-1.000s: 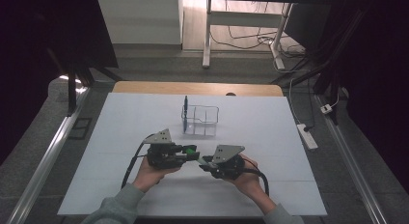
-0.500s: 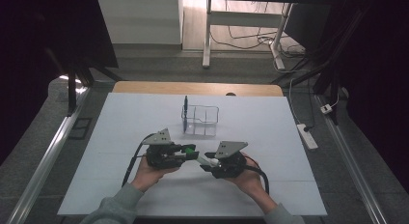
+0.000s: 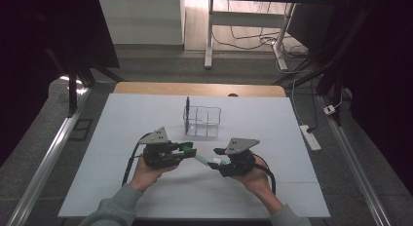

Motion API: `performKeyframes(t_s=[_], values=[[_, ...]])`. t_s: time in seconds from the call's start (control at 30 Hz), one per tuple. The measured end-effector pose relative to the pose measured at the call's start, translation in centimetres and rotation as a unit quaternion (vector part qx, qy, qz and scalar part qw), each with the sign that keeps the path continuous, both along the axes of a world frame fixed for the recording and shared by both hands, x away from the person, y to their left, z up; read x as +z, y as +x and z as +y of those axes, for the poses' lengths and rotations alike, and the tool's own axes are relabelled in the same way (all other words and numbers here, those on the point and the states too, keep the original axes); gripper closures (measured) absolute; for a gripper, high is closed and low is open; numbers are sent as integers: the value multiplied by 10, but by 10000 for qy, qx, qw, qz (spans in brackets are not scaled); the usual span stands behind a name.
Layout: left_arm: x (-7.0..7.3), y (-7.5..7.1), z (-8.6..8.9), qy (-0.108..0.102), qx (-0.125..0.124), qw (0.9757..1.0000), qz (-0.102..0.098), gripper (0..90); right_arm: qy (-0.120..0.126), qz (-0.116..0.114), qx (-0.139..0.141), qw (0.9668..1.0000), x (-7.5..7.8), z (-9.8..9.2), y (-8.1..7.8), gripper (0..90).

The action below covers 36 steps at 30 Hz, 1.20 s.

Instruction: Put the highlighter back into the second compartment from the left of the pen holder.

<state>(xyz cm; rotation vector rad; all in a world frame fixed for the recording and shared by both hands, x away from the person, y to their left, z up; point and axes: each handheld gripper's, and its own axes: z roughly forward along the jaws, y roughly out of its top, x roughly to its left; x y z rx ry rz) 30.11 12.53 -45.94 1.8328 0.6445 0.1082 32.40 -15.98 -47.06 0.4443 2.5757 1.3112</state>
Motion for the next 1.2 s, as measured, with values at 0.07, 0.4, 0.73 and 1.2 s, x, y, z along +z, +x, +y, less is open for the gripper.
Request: performKeyframes(t_s=[0.07, 0.4, 0.73, 1.2], values=[[0, 0, 2, 0, 39, 10000, -2, 664, 5, -7, -24, 10000, 0, -2, 0, 455], [2, 2, 8, -38, 167, 9999, -15, 664, 36, -25, -266, 9996, 4, -25, 0, 451], [3, 4, 13, -14, 262, 9997, -1, 664, 94, 61, -710, 9974, 2, -66, -5, 445], [14, 21, 15, -135, 390, 9991, -20, 664, 100, 79, -1060, 9943, -2, -99, -6, 443]])
